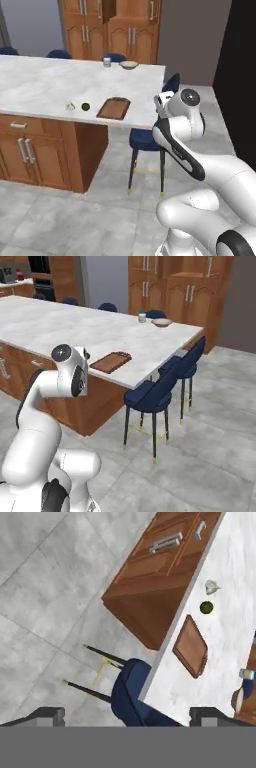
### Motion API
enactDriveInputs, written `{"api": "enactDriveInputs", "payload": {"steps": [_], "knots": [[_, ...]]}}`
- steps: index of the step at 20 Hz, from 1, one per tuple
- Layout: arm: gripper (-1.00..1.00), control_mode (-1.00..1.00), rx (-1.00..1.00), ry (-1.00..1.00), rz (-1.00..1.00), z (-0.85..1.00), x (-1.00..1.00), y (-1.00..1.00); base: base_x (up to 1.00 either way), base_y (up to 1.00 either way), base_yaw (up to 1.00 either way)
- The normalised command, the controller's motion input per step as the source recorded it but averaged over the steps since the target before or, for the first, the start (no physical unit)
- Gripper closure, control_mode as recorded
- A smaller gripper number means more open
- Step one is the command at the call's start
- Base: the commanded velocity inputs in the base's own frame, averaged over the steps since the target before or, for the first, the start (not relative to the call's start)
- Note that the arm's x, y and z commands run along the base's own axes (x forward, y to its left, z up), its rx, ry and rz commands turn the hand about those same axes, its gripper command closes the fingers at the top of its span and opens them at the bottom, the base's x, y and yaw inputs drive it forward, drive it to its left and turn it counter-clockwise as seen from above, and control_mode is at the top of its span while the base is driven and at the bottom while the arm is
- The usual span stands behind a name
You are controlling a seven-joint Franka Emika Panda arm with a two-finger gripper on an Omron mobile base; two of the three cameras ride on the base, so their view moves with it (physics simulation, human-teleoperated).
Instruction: Open the cabinet. Place the bowl and condiment on the counter. Then place the lime and garlic on the cutting board.
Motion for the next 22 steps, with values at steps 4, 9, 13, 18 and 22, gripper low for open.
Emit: {"api": "enactDriveInputs", "payload": {"steps": [4,9,13,18,22], "knots": [[-1.0,1.0,0.0,0.0,0.0,0.0,0.0,0.0,0.0,1.0,-0.65],[-1.0,1.0,0.0,0.0,0.0,0.0,0.0,0.0,0.08,1.0,-0.59],[-1.0,1.0,0.0,0.0,0.0,0.0,0.0,0.0,0.26,1.0,-0.56],[-1.0,1.0,0.0,0.0,0.0,0.0,0.0,0.0,0.02,1.0,-0.29],[-1.0,1.0,0.0,0.0,0.0,0.0,0.0,0.0,0.08,0.78,-0.04]]}}
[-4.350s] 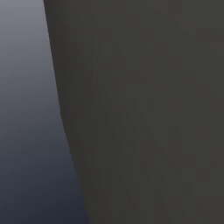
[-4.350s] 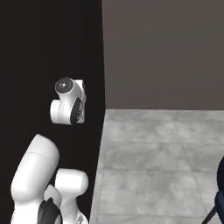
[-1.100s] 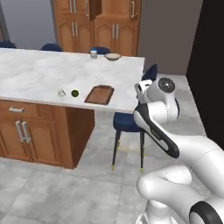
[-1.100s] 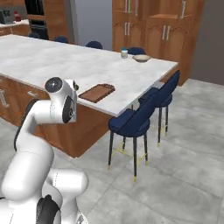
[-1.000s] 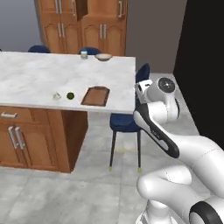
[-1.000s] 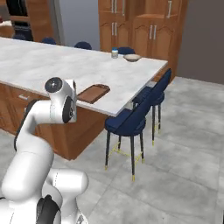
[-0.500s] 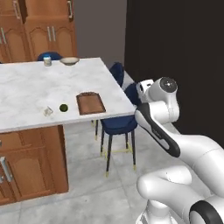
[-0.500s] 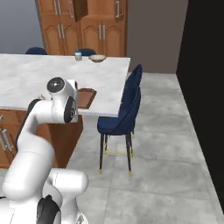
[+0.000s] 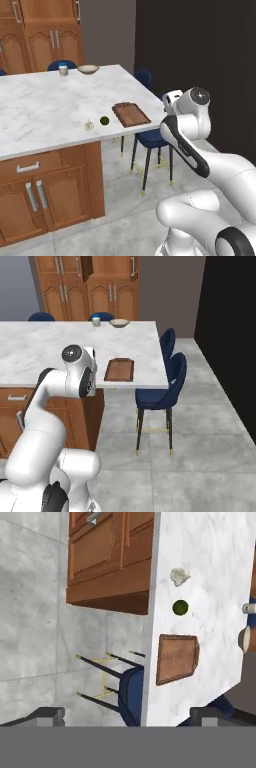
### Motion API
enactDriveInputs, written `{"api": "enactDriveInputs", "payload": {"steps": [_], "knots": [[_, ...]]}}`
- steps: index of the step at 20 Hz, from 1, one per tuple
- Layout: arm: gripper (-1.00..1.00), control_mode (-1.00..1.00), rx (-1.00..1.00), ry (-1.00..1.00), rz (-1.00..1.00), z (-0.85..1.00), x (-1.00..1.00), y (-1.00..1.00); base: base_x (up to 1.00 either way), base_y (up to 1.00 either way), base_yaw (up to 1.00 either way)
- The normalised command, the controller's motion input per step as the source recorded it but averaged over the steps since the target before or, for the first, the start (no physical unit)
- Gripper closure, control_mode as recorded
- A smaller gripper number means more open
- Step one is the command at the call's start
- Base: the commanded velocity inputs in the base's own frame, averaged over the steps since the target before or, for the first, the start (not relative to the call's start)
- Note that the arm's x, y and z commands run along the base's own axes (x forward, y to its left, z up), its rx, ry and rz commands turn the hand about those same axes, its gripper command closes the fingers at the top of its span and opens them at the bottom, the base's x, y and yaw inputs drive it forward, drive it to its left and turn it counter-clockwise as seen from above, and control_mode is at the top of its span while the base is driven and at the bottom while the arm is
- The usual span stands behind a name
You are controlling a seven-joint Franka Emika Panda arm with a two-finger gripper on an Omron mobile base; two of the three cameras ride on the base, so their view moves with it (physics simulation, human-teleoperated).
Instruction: Open the cabinet. Place the bowl and condiment on the counter. Then place the lime and garlic on the cutting board.
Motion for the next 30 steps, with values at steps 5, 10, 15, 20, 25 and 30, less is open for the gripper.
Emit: {"api": "enactDriveInputs", "payload": {"steps": [5,10,15,20,25,30], "knots": [[-1.0,1.0,0.0,0.0,0.0,0.0,0.0,0.0,0.51,0.28,0.04],[-1.0,1.0,0.0,0.0,0.0,0.0,0.0,0.0,0.61,0.07,0.11],[-1.0,1.0,0.0,0.0,0.0,0.0,0.0,0.0,0.45,0.01,0.12],[-1.0,1.0,0.0,0.0,0.0,0.0,0.0,0.0,0.54,-0.04,0.05],[-1.0,1.0,0.0,0.0,0.0,0.0,0.0,0.0,0.6,-0.04,0.0],[-1.0,1.0,0.0,0.0,0.0,0.0,0.0,0.0,0.32,-0.11,0.01]]}}
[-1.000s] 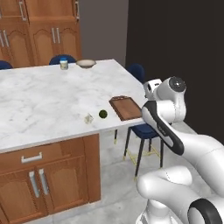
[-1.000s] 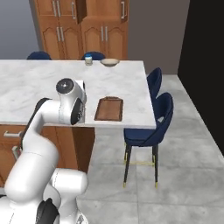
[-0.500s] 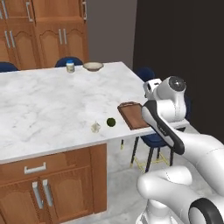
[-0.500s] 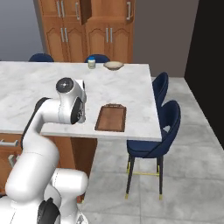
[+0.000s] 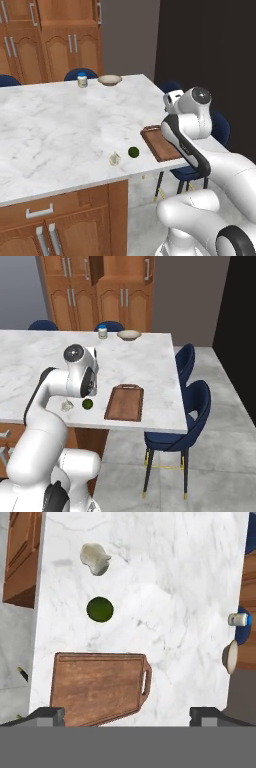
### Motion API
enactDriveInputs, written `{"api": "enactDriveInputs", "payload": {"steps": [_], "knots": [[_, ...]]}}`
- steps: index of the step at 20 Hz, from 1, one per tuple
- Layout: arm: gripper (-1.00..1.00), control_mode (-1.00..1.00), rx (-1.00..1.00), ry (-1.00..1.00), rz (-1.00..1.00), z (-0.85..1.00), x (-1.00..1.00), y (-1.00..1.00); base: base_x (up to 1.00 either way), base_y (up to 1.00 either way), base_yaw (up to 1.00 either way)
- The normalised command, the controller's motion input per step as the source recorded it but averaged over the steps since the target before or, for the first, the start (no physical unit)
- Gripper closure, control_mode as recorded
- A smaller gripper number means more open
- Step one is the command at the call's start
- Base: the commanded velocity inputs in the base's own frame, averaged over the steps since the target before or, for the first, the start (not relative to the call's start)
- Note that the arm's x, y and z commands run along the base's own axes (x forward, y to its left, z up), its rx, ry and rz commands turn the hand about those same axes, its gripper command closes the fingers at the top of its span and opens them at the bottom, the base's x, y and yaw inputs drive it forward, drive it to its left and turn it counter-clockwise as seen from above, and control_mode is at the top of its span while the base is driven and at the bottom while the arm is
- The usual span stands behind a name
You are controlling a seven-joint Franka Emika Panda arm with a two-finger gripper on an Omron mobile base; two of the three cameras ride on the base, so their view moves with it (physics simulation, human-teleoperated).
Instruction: Open the cabinet. Place the bowl and condiment on the counter. Then place the lime and garlic on the cutting board.
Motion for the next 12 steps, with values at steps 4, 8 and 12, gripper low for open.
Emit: {"api": "enactDriveInputs", "payload": {"steps": [4,8,12], "knots": [[-1.0,1.0,0.0,0.0,0.0,0.0,0.0,0.0,0.0,-0.08,0.01],[-1.0,1.0,0.0,0.0,0.0,0.0,0.0,0.0,0.0,0.0,0.03],[-1.0,-1.0,0.0,0.0,0.36,-0.13,0.0,0.0,0.0,0.0,0.0]]}}
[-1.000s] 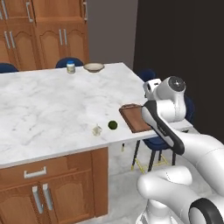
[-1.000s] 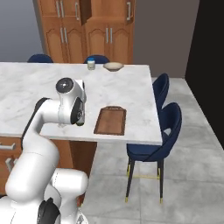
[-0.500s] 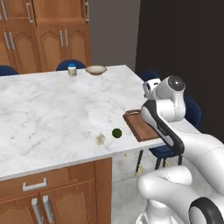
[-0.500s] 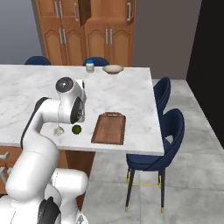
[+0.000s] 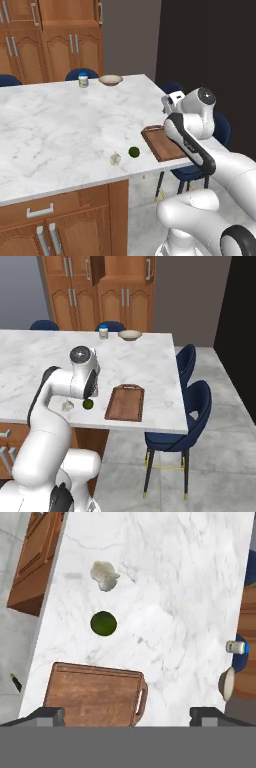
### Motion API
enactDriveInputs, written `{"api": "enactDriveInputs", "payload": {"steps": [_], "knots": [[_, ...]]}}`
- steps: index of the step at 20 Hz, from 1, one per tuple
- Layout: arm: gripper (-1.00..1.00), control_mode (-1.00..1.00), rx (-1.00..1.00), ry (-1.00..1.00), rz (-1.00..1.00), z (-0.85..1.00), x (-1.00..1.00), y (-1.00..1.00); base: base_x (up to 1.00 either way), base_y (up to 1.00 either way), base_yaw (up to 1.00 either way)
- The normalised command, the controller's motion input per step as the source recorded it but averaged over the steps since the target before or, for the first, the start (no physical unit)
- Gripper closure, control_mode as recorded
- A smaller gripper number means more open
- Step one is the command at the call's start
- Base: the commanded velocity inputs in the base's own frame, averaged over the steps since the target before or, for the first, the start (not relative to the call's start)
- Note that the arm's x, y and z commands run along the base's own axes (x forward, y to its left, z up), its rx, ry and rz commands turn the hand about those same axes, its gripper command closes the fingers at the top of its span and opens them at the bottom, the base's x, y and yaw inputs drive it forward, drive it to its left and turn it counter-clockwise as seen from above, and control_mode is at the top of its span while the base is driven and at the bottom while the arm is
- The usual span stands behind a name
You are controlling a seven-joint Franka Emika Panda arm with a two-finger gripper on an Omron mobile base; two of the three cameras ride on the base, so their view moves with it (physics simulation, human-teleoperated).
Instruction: Open the cabinet. Place the bowl and condiment on the counter. Then place the lime and garlic on the cutting board.
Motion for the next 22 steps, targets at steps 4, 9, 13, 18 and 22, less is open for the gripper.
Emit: {"api": "enactDriveInputs", "payload": {"steps": [4,9,13,18,22], "knots": [[-1.0,-1.0,-0.01,0.01,0.44,-0.39,0.0,0.0,0.0,0.0,0.0],[-1.0,-1.0,-0.05,0.01,0.28,-0.5,-0.13,0.05,0.0,0.0,0.0],[-1.0,-1.0,-0.11,0.01,0.03,-0.33,-0.43,0.34,0.0,0.0,0.0],[-1.0,-1.0,-0.08,0.02,0.0,-0.08,-0.64,0.24,0.0,0.0,0.0],[-1.0,-1.0,-0.09,0.08,0.0,0.0,-0.47,0.33,0.0,0.0,0.0]]}}
